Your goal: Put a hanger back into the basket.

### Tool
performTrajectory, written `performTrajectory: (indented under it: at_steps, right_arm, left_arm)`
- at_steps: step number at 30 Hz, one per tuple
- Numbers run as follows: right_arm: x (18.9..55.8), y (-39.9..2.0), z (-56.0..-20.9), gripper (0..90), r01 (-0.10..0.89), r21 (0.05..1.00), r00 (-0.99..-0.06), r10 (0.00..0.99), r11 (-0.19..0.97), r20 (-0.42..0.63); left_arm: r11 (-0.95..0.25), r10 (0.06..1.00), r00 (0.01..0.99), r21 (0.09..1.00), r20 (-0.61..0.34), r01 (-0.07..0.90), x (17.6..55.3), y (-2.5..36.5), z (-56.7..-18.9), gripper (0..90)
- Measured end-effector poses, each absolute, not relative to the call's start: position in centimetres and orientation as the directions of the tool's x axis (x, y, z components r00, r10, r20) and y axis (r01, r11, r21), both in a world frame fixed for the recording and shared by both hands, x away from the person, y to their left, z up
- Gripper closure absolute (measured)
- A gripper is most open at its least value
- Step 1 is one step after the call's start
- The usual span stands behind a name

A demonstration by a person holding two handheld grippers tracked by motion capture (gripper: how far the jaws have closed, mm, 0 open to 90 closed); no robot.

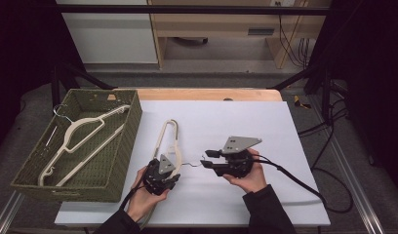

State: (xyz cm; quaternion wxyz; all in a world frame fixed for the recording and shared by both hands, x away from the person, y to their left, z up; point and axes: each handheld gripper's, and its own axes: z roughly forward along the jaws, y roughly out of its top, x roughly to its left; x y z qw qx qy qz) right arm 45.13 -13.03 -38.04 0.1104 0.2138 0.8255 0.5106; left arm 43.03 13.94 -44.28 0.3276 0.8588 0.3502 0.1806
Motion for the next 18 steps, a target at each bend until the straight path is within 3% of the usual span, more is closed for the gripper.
performTrajectory:
  at_steps: [7,18]
  right_arm:
    - [44.7,-15.9,-37.8,32.0,0.306,0.904,-0.825,0.557,0.299,0.095]
    - [44.3,-19.4,-38.9,21.6,0.356,0.904,-0.745,0.656,0.235,0.123]
  left_arm:
    - [-0.492,0.767,0.635,0.716,0.089,0.495,42.5,15.6,-42.5,75.4]
    - [-0.408,0.84,0.536,0.745,0.081,0.528,42.6,18.0,-40.6,79.1]
